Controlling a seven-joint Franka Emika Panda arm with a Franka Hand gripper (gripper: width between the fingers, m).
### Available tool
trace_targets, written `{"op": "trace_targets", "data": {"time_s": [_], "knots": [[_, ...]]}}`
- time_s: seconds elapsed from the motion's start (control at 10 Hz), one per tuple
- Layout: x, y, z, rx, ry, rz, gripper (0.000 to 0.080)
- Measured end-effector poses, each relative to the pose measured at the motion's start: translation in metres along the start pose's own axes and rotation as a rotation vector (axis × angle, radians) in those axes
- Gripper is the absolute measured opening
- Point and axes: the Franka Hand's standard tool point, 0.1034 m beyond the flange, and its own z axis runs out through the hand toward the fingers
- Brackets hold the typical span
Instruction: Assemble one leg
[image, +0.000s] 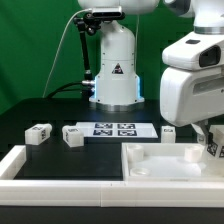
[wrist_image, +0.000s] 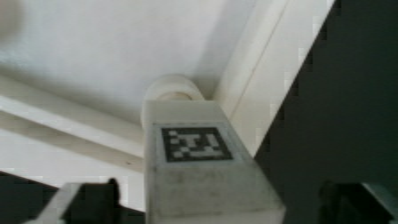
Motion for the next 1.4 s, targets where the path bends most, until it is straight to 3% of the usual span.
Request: {"op": "trace_targets", "data": {"time_s": [0.1, 0.2, 0.5, 0.9, 1.3, 1.4], "knots": [[0.0, 0.001, 0.0, -0.001, 0.0, 0.001, 0.0376], [0.0, 0.001, 0.0, -0.001, 0.0, 0.001, 0.0314], [0.001, 0.002, 0.0, 0.002, 0.011, 0.049, 0.0314], [0.002, 0.008, -0.001, 0.017, 0.08, 0.495, 0.0314], [-0.001, 0.015, -0.002, 0.075, 0.137, 0.978, 0.0314], [-0.001, 0.016, -0.002, 0.104, 0.141, 1.078, 0.0314]]}}
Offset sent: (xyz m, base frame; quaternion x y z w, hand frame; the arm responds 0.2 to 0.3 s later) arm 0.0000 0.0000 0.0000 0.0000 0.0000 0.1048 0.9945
